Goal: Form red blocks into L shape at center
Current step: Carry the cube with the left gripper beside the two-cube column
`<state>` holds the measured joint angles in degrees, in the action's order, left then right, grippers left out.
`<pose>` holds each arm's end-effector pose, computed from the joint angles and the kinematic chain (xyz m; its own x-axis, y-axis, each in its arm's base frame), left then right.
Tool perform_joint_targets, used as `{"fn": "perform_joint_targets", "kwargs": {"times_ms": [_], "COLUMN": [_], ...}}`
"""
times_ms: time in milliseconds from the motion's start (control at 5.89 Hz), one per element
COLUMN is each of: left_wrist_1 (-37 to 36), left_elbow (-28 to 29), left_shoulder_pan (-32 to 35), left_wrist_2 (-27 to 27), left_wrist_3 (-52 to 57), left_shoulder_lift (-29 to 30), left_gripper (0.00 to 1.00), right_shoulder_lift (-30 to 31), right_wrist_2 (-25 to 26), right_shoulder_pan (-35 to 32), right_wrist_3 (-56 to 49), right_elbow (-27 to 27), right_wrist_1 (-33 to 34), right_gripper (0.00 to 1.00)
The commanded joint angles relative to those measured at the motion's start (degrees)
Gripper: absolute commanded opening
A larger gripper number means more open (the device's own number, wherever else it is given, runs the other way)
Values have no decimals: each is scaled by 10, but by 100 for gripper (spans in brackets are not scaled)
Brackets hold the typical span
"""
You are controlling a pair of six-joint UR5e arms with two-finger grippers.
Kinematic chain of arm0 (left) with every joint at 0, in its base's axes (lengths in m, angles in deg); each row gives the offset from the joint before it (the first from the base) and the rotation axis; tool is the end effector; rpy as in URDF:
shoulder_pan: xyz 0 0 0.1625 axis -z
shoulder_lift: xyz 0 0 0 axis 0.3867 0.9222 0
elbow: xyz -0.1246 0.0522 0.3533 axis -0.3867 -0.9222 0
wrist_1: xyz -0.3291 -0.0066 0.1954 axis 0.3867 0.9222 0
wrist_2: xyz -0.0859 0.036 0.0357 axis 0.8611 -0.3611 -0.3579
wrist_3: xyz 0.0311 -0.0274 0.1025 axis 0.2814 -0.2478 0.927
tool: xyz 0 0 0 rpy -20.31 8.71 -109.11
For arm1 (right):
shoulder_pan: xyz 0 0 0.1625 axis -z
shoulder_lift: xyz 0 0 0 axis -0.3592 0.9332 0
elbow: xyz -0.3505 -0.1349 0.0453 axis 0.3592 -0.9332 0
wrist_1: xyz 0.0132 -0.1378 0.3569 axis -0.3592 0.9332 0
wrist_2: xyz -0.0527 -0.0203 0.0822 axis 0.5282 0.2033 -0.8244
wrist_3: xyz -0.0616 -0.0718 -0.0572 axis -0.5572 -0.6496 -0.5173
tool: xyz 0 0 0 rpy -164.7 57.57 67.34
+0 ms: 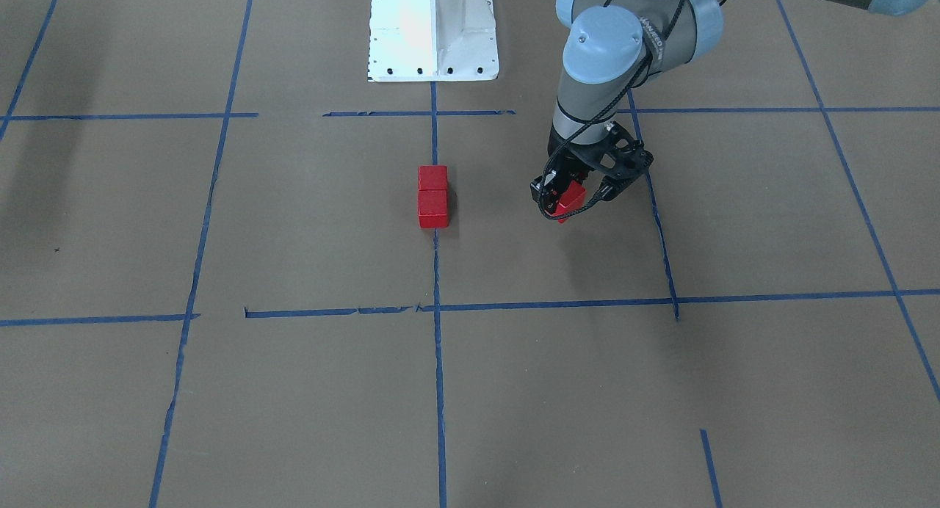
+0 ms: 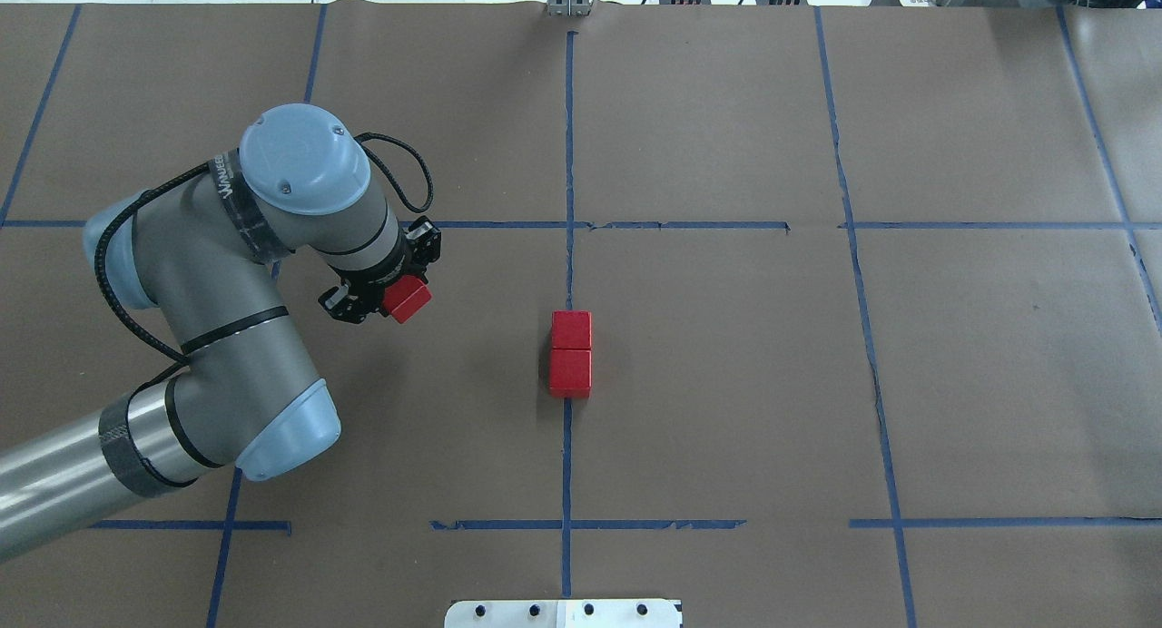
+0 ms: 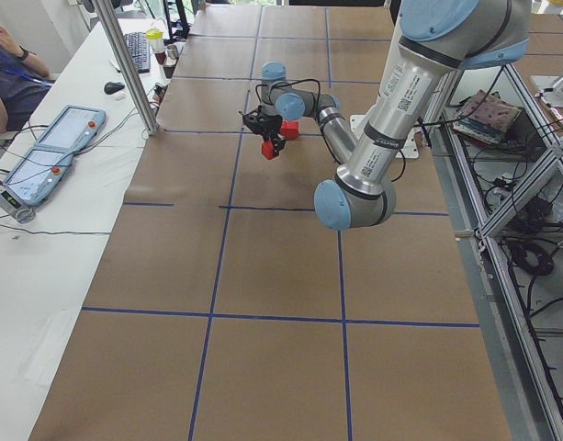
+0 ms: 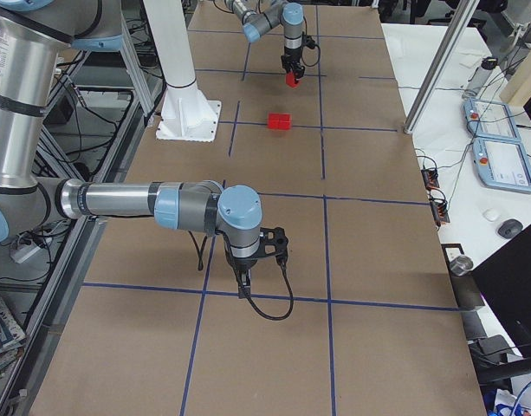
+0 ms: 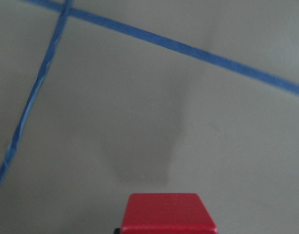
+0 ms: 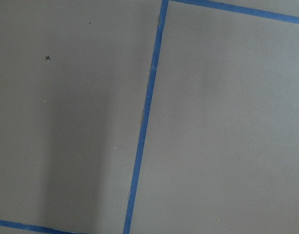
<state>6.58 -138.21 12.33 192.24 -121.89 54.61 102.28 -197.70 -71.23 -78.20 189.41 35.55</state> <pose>0.4380 -0.4264 0.2349 0.4046 -0.7796 -0.4780 0.6012 0.6206 -0.5034 0.0729 -0.3253 0.5898 0.7338 -0.1558 0.6612 0.1327 0.9875 0.0854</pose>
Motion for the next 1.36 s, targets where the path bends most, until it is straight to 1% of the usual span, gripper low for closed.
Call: {"fn": "perform_joint_targets", "kwargs": {"times_ms": [0, 170, 340, 509, 679, 849, 1189], "left_wrist_1": [1, 3, 5, 42, 62, 66, 68], "left_elbow": [15, 46, 110, 156, 164, 170, 175], "left_shoulder_pan": [-25, -26, -32, -42, -55, -70, -79], "left_wrist_2": [-10, -9, -9, -9, -9, -15, -17], "left_wrist_3": [-279, -363, -407, -410, -410, -412, -413], "left_shoulder_lift": [29, 58, 107, 128, 127, 128, 129], "left_gripper": [20, 21, 21, 23, 23, 23, 23], "right_shoulder_lift": [0, 0, 0, 0, 0, 0, 0], "right_wrist_2": [0, 0, 0, 0, 0, 0, 0], "right_shoulder_pan": [0, 0, 0, 0, 0, 0, 0], "right_wrist_3": [-1, -2, -3, -3, -3, -3, -3], "right_elbow": [1, 2, 2, 2, 2, 2, 1], "right_wrist_1": [-1, -1, -1, -1, -1, -1, 0], "right_gripper": [100, 100, 100, 100, 100, 100, 100]}}
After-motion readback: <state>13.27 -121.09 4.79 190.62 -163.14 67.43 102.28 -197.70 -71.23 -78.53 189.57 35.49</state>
